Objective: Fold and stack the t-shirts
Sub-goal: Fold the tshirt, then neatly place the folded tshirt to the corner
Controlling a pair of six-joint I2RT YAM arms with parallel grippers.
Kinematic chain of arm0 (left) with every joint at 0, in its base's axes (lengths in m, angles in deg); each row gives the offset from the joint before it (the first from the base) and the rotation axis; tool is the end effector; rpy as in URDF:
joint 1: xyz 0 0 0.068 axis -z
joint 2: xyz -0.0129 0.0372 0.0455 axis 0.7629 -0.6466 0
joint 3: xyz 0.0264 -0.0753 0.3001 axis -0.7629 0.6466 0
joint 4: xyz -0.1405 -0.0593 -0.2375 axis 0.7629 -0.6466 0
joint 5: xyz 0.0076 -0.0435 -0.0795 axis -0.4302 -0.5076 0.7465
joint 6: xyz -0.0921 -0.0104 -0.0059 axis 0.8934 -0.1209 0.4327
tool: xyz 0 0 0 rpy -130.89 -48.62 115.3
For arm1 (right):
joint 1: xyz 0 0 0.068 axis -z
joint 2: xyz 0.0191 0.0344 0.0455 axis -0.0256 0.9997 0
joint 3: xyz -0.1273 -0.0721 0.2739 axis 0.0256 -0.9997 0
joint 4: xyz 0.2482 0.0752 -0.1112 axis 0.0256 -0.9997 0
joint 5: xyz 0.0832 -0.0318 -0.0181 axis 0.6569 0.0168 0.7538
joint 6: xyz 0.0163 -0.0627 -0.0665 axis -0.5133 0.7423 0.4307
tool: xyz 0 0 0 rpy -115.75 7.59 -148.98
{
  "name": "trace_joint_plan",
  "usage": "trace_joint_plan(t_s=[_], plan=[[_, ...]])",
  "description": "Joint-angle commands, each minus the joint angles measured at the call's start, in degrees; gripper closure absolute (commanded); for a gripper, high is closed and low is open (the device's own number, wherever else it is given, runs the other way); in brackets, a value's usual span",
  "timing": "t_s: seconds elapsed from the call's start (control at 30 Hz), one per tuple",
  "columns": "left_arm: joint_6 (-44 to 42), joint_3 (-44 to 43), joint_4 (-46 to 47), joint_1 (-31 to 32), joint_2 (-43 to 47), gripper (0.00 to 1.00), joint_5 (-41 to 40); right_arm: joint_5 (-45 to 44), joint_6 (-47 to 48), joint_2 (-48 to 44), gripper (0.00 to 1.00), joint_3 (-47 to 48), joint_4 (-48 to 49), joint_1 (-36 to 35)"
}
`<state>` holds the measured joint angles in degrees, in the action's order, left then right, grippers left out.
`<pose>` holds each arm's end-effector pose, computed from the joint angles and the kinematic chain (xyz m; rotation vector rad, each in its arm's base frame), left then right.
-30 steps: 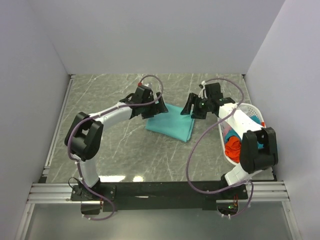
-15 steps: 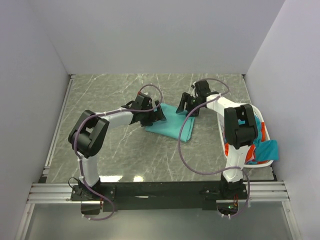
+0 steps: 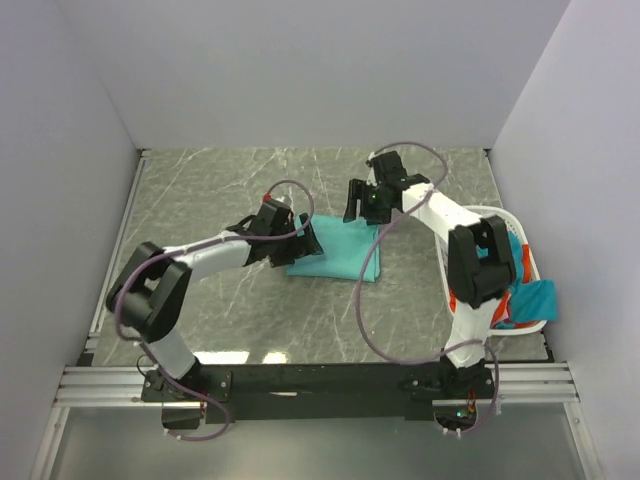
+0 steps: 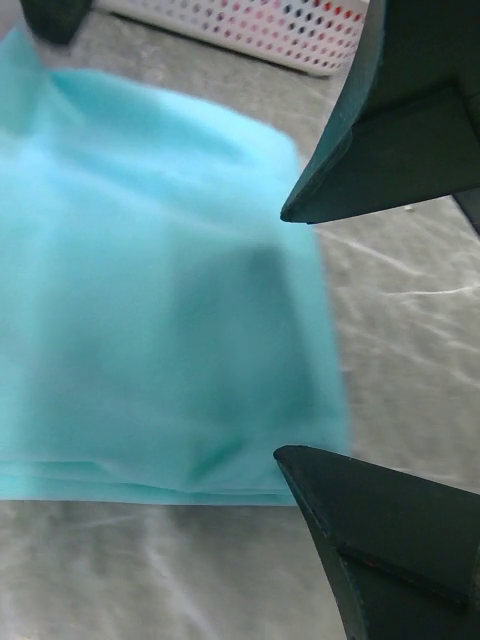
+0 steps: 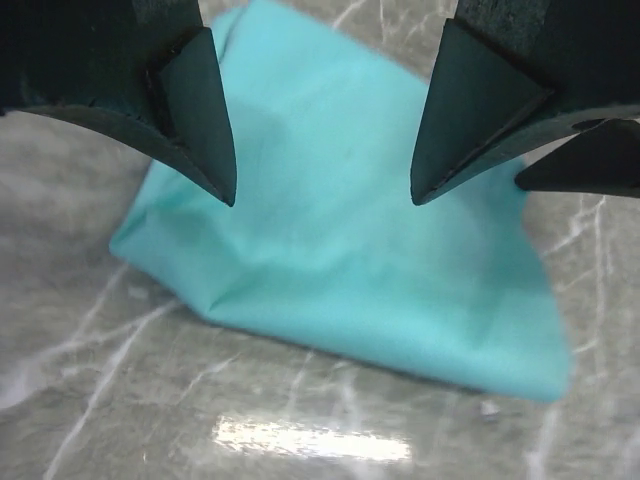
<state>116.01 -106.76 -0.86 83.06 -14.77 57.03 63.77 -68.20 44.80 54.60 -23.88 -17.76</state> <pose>0.3334 -0.2325 0.1712 -0.2646 2.5351 -0.7810 0.4416 0.1765 0.2048 -0.0882 2.5921 0.5882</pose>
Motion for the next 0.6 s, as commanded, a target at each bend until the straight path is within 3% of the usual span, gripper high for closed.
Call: trace_joint_plan(t_s=[0.0, 0.27, 0.5, 0.57], plan=[[0.62, 0.98, -3.6, 0.85, 7.61, 0.0, -4.42, -11.27, 1.69, -15.55, 0.22, -2.02, -1.83, -2.39], [0.8, -0.33, -9.49, 0.23, 8.87, 0.0, -13.04, -16.47, -4.38, -43.26, 0.15, -26.36, 3.27, -3.72], [-0.53, -10.96, -13.0, -0.91, -4.49, 0.01, -13.57, -22.1, -4.47, -63.49, 0.12, -36.04, -3.67, -3.72], [-0.79, -14.2, -14.23, -0.91, -7.3, 0.08, -12.52, -22.02, -4.91, -66.21, 0.12, -38.06, -4.73, -3.72]])
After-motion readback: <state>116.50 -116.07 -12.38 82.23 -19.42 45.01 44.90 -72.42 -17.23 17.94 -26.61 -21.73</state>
